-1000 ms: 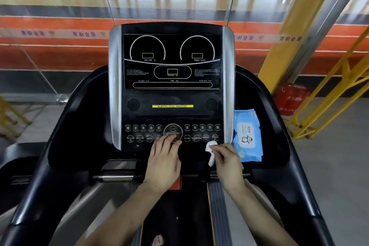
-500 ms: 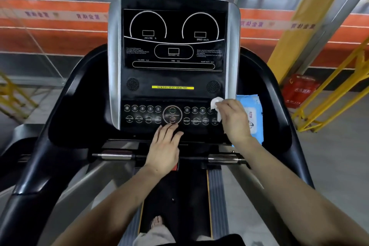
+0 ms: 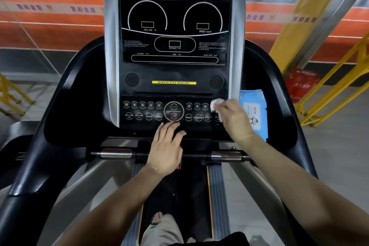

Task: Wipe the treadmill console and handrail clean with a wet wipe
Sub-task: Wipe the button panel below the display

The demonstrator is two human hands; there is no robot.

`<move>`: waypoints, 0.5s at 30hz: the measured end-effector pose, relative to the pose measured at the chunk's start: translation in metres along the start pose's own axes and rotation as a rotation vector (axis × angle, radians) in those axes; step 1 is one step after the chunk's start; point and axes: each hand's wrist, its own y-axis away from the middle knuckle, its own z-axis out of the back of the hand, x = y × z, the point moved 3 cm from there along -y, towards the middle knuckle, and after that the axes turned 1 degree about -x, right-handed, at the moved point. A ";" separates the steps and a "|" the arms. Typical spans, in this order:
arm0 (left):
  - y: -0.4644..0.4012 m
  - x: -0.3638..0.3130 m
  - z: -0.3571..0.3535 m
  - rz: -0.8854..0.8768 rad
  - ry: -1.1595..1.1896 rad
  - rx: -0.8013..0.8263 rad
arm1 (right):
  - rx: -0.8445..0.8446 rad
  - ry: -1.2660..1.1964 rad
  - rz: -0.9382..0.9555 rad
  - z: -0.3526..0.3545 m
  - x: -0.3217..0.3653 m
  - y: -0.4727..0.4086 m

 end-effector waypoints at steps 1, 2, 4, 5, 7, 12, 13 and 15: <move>0.000 -0.001 0.000 0.003 -0.004 0.005 | -0.043 0.002 -0.037 0.005 -0.004 -0.016; -0.001 -0.002 0.001 0.003 -0.005 0.005 | -0.076 0.006 -0.060 0.008 -0.006 -0.028; -0.002 -0.002 0.002 -0.002 0.003 0.003 | -0.088 0.021 -0.063 0.008 -0.005 -0.028; -0.003 -0.003 0.003 -0.001 0.006 0.002 | -0.076 0.030 -0.038 0.006 -0.001 -0.018; -0.003 -0.003 0.005 0.006 0.010 -0.001 | -0.022 0.023 0.038 0.001 0.008 0.015; -0.002 -0.004 0.011 0.050 0.025 0.000 | 0.003 -0.006 0.101 -0.006 0.009 0.015; -0.003 -0.005 0.012 0.058 0.028 0.007 | -0.023 -0.001 0.066 -0.005 0.007 0.000; -0.003 -0.007 0.013 0.070 0.033 0.010 | -0.077 -0.003 -0.007 -0.004 0.003 -0.023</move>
